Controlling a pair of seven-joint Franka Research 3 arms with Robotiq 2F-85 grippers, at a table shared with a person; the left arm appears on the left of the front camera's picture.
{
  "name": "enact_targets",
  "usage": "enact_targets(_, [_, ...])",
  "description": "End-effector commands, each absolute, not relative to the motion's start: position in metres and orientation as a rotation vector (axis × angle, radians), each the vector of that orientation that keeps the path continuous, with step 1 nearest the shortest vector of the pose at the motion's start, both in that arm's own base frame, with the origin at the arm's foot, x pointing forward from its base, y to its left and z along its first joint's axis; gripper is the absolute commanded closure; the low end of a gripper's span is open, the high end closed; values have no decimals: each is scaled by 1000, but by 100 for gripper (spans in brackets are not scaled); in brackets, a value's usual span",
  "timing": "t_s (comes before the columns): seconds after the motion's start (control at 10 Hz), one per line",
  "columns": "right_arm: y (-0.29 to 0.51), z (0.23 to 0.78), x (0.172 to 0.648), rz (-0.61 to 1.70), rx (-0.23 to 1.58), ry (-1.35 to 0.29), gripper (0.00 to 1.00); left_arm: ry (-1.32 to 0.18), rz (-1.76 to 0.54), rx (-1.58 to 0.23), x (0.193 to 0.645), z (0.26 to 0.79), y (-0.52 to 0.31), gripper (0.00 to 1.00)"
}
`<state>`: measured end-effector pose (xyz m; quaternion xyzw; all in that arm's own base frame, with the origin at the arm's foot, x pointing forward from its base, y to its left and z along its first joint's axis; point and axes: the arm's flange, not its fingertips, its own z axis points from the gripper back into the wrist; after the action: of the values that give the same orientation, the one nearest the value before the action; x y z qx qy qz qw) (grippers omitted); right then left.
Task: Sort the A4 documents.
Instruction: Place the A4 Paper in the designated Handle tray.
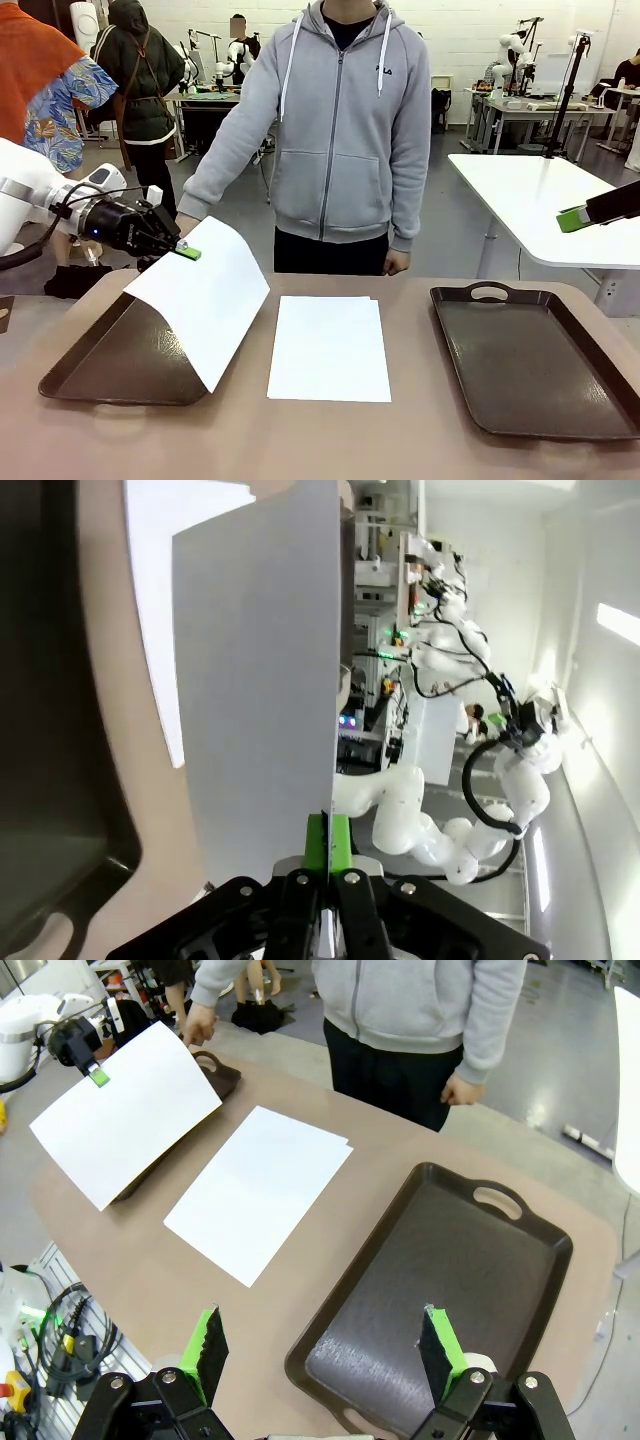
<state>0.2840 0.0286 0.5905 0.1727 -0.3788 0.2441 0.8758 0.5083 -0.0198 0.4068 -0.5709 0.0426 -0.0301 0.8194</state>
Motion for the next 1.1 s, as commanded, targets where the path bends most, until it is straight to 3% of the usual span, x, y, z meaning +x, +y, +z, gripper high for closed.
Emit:
enact_targets(0.0, [28,589,286,518,374,-787,0,88,6,-1214,515,397,-16,99])
enact_targets(0.6, [28,589,286,518,374,-787,0,118,81,-1101,540,383,9,99])
enact_targets(1.0, [28,589,286,518,374,-787,0,102,-56,-996,541,376,33,99])
